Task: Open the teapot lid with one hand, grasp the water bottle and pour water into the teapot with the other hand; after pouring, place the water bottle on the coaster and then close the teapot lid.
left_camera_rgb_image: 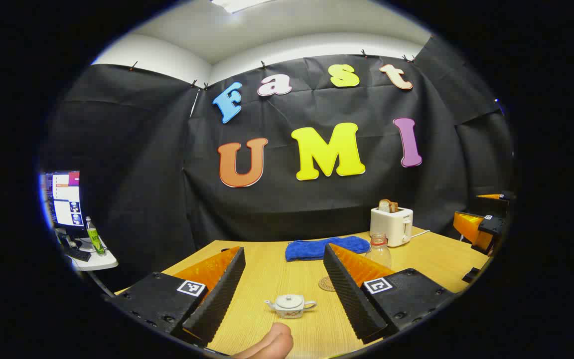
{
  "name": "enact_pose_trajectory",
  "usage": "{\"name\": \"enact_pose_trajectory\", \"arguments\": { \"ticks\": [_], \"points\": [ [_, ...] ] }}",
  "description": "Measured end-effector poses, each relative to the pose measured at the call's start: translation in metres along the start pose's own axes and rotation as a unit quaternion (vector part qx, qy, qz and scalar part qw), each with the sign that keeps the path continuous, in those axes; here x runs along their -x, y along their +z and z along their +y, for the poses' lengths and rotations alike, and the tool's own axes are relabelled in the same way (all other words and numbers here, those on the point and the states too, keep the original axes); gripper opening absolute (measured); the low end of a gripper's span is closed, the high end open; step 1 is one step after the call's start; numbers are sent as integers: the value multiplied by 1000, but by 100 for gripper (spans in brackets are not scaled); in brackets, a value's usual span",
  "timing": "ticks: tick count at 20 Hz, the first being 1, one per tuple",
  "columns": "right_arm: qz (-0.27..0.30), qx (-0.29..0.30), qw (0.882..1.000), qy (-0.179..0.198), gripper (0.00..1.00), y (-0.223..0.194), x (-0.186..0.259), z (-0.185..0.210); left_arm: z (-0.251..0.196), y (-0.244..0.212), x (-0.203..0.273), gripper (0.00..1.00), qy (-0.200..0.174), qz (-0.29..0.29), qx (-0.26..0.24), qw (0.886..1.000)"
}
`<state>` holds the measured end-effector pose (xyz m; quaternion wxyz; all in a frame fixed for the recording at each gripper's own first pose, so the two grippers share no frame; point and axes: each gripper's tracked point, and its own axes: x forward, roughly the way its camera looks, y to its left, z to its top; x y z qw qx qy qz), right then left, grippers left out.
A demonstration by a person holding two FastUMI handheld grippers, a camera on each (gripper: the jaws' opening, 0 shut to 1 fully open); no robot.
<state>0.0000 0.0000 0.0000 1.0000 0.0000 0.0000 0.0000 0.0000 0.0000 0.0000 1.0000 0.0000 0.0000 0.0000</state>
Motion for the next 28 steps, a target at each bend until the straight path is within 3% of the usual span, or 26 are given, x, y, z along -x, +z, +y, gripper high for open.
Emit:
{"name": "enact_pose_trajectory", "arguments": {
  "ticks": [9, 19, 24, 28],
  "points": [
    [11, 15, 999, -25, 95, -7, -9, -13, 4, -25, -15, 99, 5, 38, 2, 999],
    [19, 34, 999, -16, 97, -10, -10, -12, 2, -38, -35, 99, -12, 38, 27, 999],
    [23, 45, 999, -17, 95, -16, -12, -11, 3, -86, -68, 99, -16, 76, 57, 995],
    [31, 49, 998, -17, 97, -22, -16, -8, -10, -114, -82, 98, -27, 86, 25, 996]
  ]
}}
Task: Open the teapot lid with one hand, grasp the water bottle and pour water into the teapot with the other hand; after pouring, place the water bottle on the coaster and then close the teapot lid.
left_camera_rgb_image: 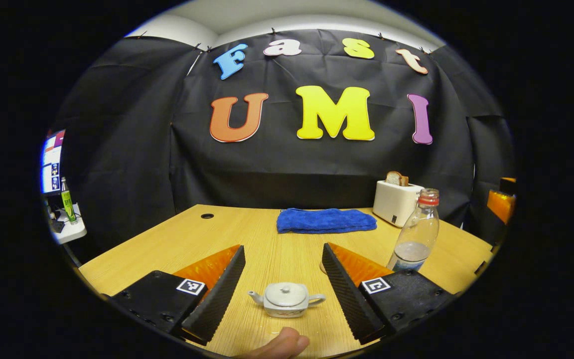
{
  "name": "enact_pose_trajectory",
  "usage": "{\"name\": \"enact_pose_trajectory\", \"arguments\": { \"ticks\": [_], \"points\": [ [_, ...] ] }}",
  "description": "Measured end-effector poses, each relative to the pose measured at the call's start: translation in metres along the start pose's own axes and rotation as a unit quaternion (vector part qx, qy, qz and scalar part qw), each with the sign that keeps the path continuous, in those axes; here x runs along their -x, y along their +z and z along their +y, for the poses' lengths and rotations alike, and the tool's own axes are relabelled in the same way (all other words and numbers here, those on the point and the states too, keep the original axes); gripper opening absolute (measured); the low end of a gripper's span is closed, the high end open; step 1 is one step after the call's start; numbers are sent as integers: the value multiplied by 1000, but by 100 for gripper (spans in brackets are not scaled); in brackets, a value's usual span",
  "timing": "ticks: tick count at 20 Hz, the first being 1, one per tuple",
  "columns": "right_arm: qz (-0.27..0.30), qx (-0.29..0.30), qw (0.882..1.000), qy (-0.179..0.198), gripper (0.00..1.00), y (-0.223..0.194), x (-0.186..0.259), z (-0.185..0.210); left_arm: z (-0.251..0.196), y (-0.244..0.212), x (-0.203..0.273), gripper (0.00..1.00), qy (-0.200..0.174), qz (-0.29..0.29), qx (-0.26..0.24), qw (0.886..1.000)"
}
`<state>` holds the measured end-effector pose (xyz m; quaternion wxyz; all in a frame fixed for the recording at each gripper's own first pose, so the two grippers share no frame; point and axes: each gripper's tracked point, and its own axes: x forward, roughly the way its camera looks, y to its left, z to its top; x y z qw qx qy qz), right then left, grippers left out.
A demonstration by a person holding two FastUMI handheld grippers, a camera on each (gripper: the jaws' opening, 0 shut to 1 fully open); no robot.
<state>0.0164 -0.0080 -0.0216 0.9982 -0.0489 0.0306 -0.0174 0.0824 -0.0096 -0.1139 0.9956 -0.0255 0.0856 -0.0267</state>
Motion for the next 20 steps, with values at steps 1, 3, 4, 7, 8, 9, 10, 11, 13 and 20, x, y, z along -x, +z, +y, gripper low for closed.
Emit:
{"name": "enact_pose_trajectory", "arguments": {
  "ticks": [1, 3, 4, 7, 8, 9, 10, 11, 13, 20],
  "points": [
    [2, 0, 1000, 1, 97, -1, 0, 0, -1, -9, -4, 98, 1, 8, -8, 1000],
    [3, 3, 1000, 0, 95, -1, -2, -1, -2, -24, -9, 96, 3, 29, -9, 1000],
    [3, 5, 1000, -1, 97, -3, -3, 1, -3, -30, -11, 94, 3, 37, -7, 999],
    [5, 5, 1000, -1, 98, -3, -3, 0, -7, -39, -14, 84, -8, 49, 9, 999],
    [6, 5, 1000, -1, 97, -5, -4, 0, -8, -39, -16, 80, -12, 50, 11, 999],
    [9, 5, 1000, -1, 97, -6, -5, 1, -9, -41, -17, 76, -15, 50, 14, 999],
    [12, 6, 1000, -1, 97, -7, -7, 2, -10, -43, -18, 70, -18, 49, 17, 998],
    [14, 7, 1000, 0, 97, -7, -8, 2, -10, -45, -18, 65, -20, 52, 20, 998],
    [16, 9, 1000, 0, 95, -8, -11, 3, -8, -49, -21, 48, -14, 54, 20, 998],
    [16, 16, 1000, 9, 95, -10, -9, 7, -4, -55, -26, 22, -3, 60, 14, 998]
  ]
}}
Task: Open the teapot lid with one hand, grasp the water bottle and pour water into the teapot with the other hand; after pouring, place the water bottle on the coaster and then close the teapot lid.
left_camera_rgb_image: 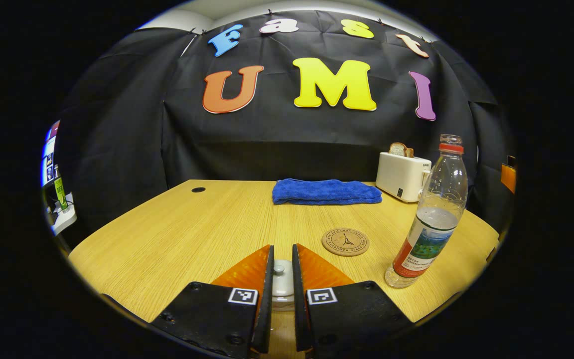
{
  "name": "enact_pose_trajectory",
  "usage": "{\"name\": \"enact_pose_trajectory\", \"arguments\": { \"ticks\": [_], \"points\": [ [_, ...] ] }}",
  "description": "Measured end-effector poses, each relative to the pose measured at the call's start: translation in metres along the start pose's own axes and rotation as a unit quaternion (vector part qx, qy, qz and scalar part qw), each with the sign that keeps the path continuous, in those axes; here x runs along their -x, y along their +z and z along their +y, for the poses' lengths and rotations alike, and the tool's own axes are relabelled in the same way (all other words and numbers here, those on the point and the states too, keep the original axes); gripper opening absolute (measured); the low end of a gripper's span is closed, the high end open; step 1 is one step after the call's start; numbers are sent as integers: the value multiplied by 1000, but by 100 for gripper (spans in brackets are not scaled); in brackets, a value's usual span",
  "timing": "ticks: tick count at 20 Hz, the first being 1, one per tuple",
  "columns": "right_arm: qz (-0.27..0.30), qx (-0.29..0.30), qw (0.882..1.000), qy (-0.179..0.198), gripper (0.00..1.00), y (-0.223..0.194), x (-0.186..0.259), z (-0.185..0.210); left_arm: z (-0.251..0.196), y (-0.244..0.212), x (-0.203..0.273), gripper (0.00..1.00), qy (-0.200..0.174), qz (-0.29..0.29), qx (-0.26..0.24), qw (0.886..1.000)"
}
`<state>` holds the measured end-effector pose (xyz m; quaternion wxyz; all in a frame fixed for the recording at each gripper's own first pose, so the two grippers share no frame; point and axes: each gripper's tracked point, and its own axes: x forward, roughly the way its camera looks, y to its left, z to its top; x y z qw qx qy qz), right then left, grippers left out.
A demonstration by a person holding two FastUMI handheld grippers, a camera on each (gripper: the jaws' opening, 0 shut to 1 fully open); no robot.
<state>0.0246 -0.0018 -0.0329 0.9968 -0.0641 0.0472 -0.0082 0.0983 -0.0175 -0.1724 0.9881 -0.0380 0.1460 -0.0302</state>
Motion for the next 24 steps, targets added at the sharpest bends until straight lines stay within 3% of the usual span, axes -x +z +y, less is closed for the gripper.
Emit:
{"name": "enact_pose_trajectory", "arguments": {
  "ticks": [4, 6, 11, 19, 24],
  "points": [
    [4, 0, 1000, 13, 95, -4, -3, 5, 2, 0, -1, 7, 3, 0, -3, 1000],
    [8, 0, 1000, 17, 95, -7, -3, 10, 0, 3, 2, 5, -1, -3, -5, 1000],
    [21, -16, 998, 55, 95, -15, -5, 41, 2, 19, 12, 4, -9, -19, 6, 1000],
    [48, -46, 984, 164, 95, -36, -3, 133, 24, 64, 43, 4, -9, -50, 39, 998],
    [35, -46, 985, 161, 96, -44, -20, 165, 35, 73, 52, 4, -9, -53, 36, 998]
  ]
}}
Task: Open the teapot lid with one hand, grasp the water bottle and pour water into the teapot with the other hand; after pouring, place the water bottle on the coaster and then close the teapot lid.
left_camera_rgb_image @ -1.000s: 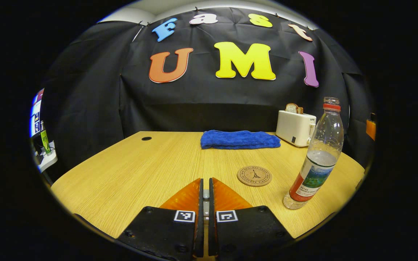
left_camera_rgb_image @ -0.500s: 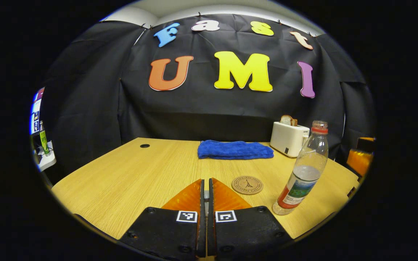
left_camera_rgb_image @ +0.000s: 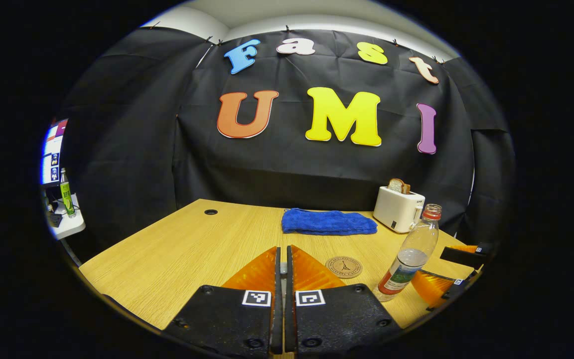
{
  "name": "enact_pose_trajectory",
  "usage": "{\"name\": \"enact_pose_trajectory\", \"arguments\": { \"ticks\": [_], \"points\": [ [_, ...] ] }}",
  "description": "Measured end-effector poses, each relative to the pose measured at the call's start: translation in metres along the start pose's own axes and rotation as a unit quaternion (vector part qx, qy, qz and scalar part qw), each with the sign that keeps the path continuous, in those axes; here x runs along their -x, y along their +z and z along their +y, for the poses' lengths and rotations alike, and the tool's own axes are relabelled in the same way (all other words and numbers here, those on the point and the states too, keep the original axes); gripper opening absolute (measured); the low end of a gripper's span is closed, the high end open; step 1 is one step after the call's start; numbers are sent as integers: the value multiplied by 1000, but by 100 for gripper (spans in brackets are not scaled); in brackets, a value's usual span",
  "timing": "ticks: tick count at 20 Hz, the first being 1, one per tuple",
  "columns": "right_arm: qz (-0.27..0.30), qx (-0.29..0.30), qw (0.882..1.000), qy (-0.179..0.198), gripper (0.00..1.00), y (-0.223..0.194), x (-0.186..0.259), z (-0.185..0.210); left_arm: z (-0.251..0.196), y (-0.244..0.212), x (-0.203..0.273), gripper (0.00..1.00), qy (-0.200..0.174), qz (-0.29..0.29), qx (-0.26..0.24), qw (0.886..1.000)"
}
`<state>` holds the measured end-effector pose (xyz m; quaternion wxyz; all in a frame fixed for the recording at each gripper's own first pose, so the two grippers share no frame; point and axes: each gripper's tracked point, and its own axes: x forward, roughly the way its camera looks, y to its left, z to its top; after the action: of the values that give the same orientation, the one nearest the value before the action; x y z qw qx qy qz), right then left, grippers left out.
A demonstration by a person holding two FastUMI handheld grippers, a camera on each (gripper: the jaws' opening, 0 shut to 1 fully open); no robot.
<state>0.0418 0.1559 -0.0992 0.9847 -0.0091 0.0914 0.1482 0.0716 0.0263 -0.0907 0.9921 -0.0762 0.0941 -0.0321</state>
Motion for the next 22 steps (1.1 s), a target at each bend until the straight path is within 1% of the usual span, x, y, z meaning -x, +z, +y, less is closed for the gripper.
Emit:
{"name": "enact_pose_trajectory", "arguments": {
  "ticks": [1, 2, 3, 5, 6, 8, 9, 10, 11, 13, 15, 21, 22],
  "points": [
    [-4, -3, 1000, -6, 96, 1, -6, 2, 0, 2, 1, 4, -2, 0, 0, 1000],
    [-5, -5, 1000, -12, 98, 1, -12, 3, 1, 3, 1, 4, -3, -1, -1, 1000],
    [-5, -5, 1000, -14, 94, 2, -16, 5, 2, 4, 2, 4, -4, -2, -1, 1000],
    [0, -8, 1000, -28, 94, 1, -26, 4, 3, 6, 4, 4, -9, 1, -3, 1000],
    [6, -13, 999, -37, 92, -2, -30, 2, 3, 8, 5, 4, -11, 0, -5, 1000],
    [16, -24, 999, -41, 87, -5, -36, 5, 6, 11, 7, 4, -11, -3, -8, 1000],
    [14, -29, 998, -44, 91, -4, -37, 4, 7, 10, 8, 4, -12, -1, -10, 1000],
    [13, -30, 998, -51, 89, -3, -37, 3, 7, 9, 8, 4, -13, 0, -11, 1000],
    [12, -27, 998, -53, 87, -2, -38, 2, 7, 10, 8, 4, -14, 1, -12, 1000],
    [10, -23, 998, -56, 88, -1, -41, 4, 7, 8, 7, 4, -18, 4, -14, 1000],
    [12, -21, 998, -60, 78, -1, -44, 2, 8, 7, 8, 4, -22, 7, -17, 1000],
    [26, 11, 998, -64, 75, 8, -37, 4, 20, 15, 15, 4, -28, 3, -33, 999],
    [25, 21, 997, -67, 75, 12, -34, 3, 23, 18, 17, 4, -28, 0, -33, 999]
  ]
}}
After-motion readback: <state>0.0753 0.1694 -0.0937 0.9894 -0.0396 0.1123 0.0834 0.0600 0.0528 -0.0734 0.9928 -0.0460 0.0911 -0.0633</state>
